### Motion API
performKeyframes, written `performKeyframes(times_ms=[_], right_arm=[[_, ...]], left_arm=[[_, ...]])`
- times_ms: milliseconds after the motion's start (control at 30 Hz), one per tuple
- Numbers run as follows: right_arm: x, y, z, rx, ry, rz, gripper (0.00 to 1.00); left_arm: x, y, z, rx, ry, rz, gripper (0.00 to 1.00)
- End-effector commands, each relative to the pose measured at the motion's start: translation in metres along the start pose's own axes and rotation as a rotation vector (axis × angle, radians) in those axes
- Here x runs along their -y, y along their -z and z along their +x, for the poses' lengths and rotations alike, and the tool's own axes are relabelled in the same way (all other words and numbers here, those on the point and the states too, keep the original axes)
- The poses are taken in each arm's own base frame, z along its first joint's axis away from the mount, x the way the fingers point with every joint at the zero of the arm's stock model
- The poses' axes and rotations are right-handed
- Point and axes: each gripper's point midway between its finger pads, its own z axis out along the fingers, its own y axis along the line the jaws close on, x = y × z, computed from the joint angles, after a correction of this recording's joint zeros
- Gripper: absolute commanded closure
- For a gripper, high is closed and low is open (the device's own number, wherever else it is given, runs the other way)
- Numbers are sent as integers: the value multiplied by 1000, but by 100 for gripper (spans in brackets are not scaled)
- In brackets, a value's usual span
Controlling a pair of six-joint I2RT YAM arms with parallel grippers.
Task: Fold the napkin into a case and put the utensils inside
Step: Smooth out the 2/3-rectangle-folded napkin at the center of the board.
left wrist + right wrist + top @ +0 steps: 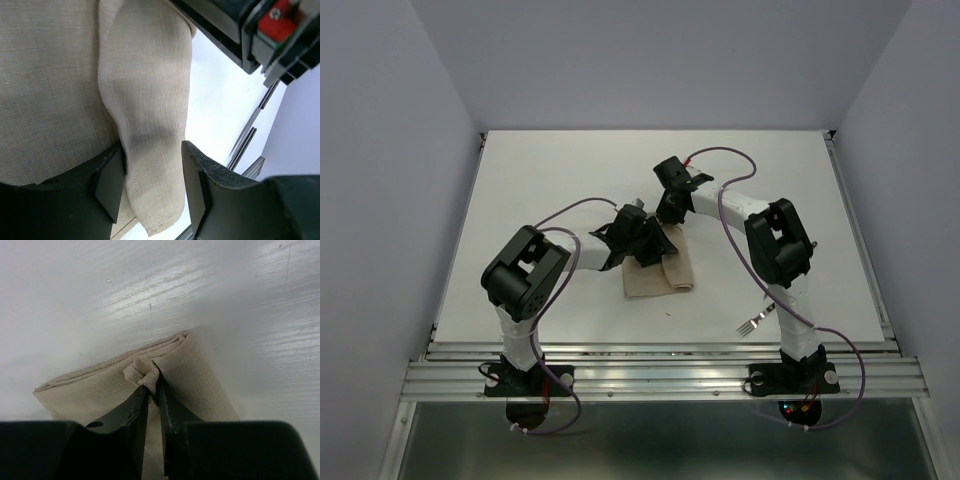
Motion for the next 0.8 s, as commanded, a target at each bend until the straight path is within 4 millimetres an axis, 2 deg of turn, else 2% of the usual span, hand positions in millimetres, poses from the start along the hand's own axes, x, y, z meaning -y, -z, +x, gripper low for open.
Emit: performKeyframes(times_ms=[0,67,167,200,267,400,600,767], right_arm=[[8,12,-2,-10,6,20,79],[8,14,-3,-8,5,17,79],[8,14,-3,-9,5,19,79],[8,15,-3,-6,5,17,79],[9,15,-3,-7,5,20,79],[11,13,-1,-11,8,25,79],[14,12,0,-13,17,33,79],[14,10,2,-15,21,35,79]], left_arm=[[-7,1,10,-17,21,-35,41],[-8,-3,12,-20,32,-24,41],[-12,-7,13,-12,52,-13,53],[-17,-10,17,-19,56,-20,61],[-20,-12,16,-10,54,-24,69],[-19,-11,14,0,43,-19,98],[-9,3,9,27,26,3,100],[-10,7,8,22,-7,-24,100]])
